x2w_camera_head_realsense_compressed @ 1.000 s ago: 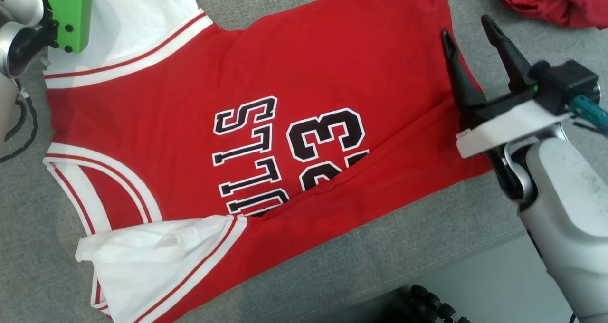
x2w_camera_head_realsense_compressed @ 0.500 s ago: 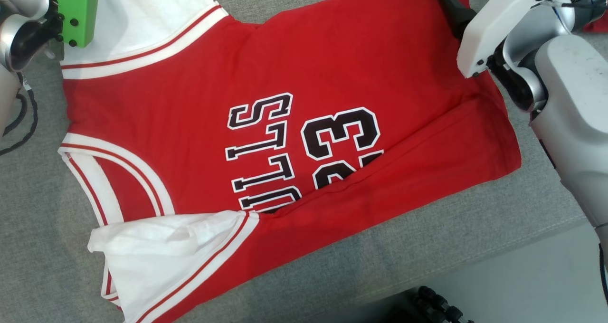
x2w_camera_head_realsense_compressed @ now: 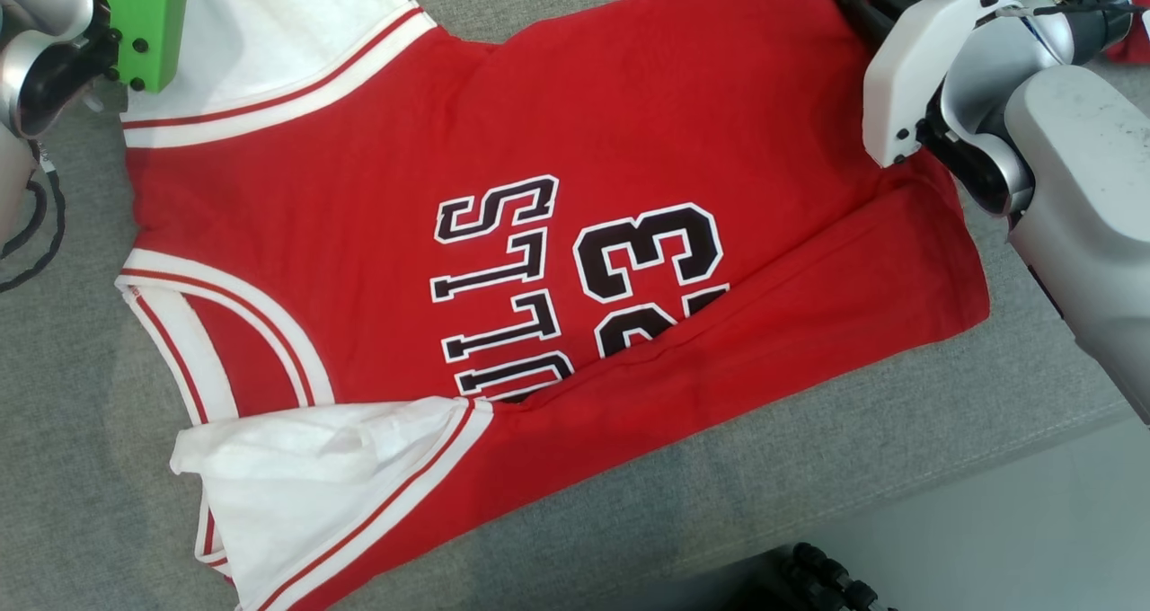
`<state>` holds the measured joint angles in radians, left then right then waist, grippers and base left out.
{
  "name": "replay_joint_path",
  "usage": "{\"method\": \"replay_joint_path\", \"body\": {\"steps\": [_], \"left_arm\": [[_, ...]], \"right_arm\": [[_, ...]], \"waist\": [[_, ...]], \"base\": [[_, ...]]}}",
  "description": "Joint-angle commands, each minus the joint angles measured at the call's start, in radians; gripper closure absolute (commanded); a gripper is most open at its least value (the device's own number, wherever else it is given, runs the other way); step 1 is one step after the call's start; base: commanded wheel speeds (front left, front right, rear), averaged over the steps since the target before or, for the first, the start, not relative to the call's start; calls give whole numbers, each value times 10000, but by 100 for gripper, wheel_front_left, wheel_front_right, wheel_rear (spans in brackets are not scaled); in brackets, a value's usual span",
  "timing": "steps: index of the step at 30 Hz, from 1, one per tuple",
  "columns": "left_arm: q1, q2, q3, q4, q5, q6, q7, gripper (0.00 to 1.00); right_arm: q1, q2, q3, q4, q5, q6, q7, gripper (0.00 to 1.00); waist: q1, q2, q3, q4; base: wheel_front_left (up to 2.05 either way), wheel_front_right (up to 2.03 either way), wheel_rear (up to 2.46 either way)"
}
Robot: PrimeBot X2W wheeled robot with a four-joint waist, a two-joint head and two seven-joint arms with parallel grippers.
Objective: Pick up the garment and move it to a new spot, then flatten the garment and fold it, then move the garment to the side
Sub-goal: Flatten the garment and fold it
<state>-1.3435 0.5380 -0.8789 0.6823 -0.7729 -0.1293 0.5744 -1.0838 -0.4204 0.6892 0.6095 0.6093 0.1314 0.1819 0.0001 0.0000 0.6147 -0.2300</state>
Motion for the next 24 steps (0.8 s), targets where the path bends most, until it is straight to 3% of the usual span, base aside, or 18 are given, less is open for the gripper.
{"method": "replay_joint_path", "body": {"steps": [1, 14, 19, 24], "left_arm": [[-148, 120, -73, 41, -127, -14, -86, 100], [-619, 504, -467, -280, 86, -12, -1970, 100], [-901, 348, -264, 50, 206, 4, -3152, 100], [-836, 74, -107, 291, -102, -2, -3932, 100]], "right_arm": [[-172, -101, 66, -43, 84, -16, -36, 100], [-574, -89, -850, 668, 75, -18, -1792, 100], [-657, 169, -1350, 1299, 599, -16, -2244, 100], [-554, -11, -1509, 1583, 1347, -16, -2444, 100]], "waist": [[-1, 0, -33, 3], [-1, 0, -204, 254], [-1, 0, -230, 477], [-1, 0, -362, 806]], "base": [[0, 0, 0], [0, 0, 0], [0, 0, 0], [0, 0, 0]]}}
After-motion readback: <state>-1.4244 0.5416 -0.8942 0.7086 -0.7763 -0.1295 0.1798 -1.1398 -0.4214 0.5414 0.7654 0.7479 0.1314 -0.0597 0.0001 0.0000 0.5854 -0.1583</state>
